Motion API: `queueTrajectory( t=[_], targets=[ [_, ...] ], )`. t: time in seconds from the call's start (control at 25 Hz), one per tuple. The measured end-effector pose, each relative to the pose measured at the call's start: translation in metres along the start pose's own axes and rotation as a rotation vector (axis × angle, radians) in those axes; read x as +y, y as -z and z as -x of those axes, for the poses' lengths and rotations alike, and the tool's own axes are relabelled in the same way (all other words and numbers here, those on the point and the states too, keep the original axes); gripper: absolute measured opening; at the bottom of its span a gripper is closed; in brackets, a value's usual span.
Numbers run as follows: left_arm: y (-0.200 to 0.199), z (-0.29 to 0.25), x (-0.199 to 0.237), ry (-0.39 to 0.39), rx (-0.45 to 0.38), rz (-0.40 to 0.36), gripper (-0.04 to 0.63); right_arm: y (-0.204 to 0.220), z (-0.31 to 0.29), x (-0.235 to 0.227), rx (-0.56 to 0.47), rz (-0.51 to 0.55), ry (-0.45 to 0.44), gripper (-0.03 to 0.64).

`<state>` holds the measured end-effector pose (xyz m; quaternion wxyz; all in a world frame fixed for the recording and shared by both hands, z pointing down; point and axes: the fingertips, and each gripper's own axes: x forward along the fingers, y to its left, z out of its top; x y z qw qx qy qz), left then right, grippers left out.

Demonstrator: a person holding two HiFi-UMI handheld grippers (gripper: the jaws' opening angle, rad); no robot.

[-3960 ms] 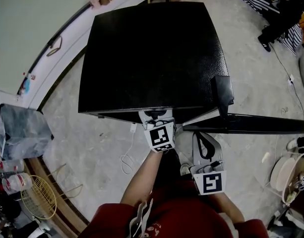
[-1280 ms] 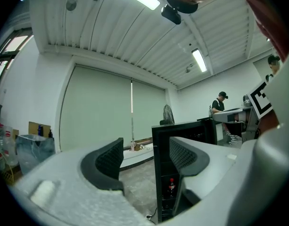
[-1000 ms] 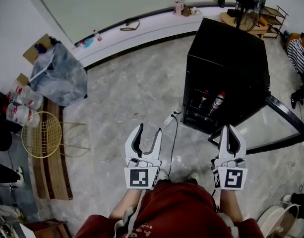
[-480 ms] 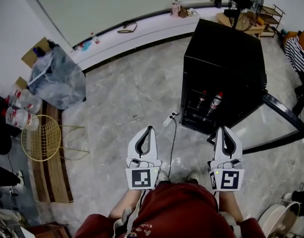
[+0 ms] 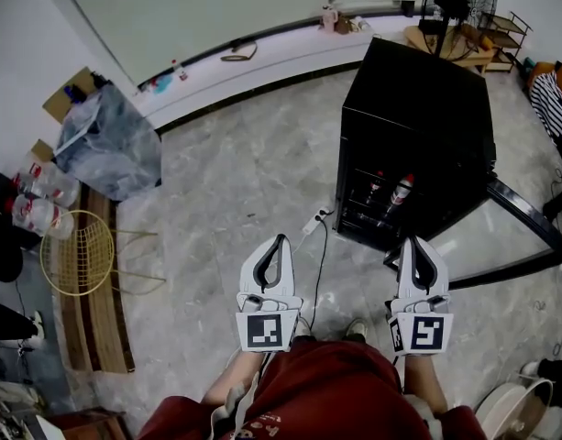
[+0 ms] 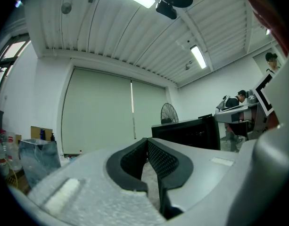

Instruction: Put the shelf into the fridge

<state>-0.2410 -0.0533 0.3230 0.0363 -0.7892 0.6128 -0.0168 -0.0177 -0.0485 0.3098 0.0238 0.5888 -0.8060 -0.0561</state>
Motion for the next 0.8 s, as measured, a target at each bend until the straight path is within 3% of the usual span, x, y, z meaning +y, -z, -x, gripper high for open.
queueTrajectory(
  t=[0.8],
  targets=[
    [0.004,-0.020,-0.021,-0.001,0.019,-0.009,0.006,0.007,-0.006,-0.033,0.004,-0.013,0.017,0.000]
  ],
)
